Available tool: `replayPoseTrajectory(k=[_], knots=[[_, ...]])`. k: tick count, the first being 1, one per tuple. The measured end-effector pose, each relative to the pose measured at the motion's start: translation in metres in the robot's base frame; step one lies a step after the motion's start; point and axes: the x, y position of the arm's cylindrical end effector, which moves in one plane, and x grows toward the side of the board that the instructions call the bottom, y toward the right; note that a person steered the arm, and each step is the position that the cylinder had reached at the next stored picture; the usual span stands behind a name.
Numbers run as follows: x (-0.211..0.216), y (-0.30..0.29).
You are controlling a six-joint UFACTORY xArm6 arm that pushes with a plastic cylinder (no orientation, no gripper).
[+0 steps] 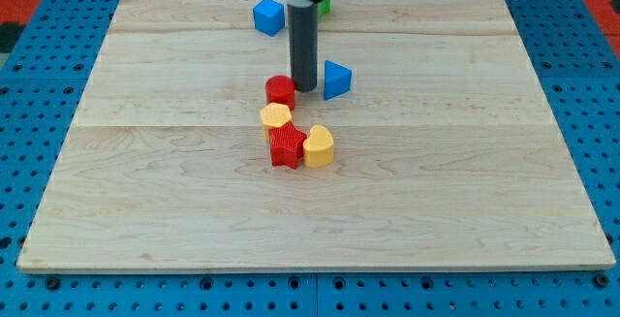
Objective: Push triangle below the green heart
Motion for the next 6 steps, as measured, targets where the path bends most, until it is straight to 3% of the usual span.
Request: replayPoseTrajectory(k=[2, 3, 4, 5, 6], knots=[[0.031, 0.043], [-0.020, 0.043], [-0.072, 0.005], [-0.099, 0.012], [-0.084, 0.009]])
